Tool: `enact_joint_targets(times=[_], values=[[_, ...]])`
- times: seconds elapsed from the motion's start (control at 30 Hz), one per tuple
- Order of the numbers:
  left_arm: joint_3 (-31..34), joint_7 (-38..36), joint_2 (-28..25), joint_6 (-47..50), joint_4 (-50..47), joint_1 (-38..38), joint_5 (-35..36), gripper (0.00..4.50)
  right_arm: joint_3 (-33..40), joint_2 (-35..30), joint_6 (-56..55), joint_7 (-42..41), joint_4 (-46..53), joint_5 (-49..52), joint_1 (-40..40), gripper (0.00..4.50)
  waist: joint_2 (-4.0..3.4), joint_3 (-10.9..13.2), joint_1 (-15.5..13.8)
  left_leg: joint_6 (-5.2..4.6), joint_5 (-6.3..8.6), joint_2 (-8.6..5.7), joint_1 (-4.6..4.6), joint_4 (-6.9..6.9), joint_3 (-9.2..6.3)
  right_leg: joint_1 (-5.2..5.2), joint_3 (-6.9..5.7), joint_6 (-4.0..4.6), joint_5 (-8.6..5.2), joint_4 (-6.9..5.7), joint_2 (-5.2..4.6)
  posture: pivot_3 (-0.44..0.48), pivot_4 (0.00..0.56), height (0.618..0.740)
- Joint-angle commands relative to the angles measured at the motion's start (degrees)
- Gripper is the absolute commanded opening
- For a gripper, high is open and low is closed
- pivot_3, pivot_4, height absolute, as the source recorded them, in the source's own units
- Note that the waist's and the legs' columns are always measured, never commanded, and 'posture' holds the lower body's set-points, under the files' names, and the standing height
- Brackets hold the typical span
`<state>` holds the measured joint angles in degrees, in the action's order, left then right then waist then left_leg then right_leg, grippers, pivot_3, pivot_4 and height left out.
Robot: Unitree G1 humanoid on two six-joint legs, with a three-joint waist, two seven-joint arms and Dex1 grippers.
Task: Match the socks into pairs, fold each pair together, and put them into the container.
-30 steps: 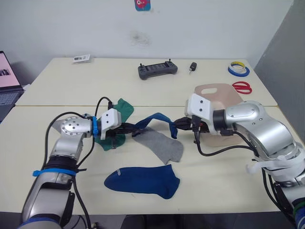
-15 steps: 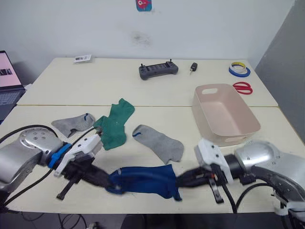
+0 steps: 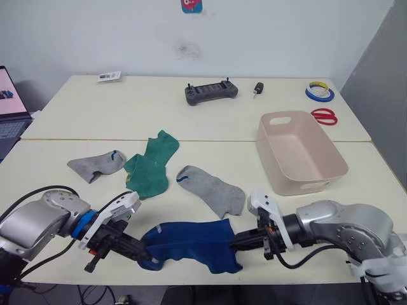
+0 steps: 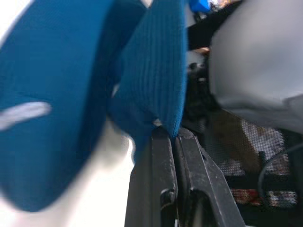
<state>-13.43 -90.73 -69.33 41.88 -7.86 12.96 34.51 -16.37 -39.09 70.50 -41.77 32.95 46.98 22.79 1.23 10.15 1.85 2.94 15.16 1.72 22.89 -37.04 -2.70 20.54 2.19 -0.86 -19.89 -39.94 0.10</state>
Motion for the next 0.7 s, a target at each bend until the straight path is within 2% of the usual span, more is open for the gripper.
enact_joint_targets(times=[0.03,0.3,0.5,0.6,0.67,0.7], values=[[-2.0,-1.2,1.3,-1.2,3.0,2.3,-4.0,0.01,-1.7,0.6,-2.4,0.2,-1.9,-3.1,1.7,0.00,-0.01,0.0,0.0,0.00,0.00,0.00,-0.01,0.01,0.01,0.00,0.02,0.00,0.00,-0.01,0.00,0.000,0.150,0.740],[-5.3,-0.8,8.0,-2.8,11.0,10.4,-10.8,0.01,-5.0,1.2,-6.1,-0.1,-5.0,-9.2,4.0,0.00,0.01,0.0,0.0,0.00,0.00,0.00,0.02,-0.02,-0.02,0.01,-0.02,0.00,0.00,-0.02,-0.01,0.000,0.150,0.740],[-6.3,-1.7,10.3,-4.2,13.2,12.9,-13.6,0.01,-5.4,0.7,-8.5,-1.1,-4.9,-11.8,4.0,0.00,0.02,0.0,0.1,0.00,0.00,0.00,0.02,-0.02,-0.01,0.01,0.02,0.00,0.01,-0.03,-0.04,0.000,0.150,0.740],[-5.5,-1.7,11.7,-5.1,14.2,13.8,-13.0,0.00,-4.7,0.6,-10.9,-0.6,-4.8,-13.9,3.3,0.64,0.02,0.0,0.0,0.00,0.00,0.01,0.02,-0.04,-0.04,0.01,-0.01,0.01,0.01,-0.05,-0.07,0.000,0.150,0.740],[-4.3,-0.8,12.7,-6.8,15.3,13.9,-13.7,0.00,-4.0,0.5,-11.7,-0.6,-4.7,-14.5,2.9,1.28,0.02,0.0,0.0,0.00,-0.01,0.00,0.02,-0.05,-0.05,0.00,-0.02,0.01,0.01,-0.05,-0.07,0.000,0.150,0.740],[-3.5,-0.2,12.9,-8.4,16.1,13.9,-14.2,0.21,-3.3,0.2,-12.2,-0.7,-4.1,-14.7,2.6,1.58,0.02,0.0,0.0,0.00,-0.01,0.00,0.02,-0.05,-0.04,0.00,-0.02,0.01,0.01,-0.05,-0.08,0.000,0.150,0.740]])
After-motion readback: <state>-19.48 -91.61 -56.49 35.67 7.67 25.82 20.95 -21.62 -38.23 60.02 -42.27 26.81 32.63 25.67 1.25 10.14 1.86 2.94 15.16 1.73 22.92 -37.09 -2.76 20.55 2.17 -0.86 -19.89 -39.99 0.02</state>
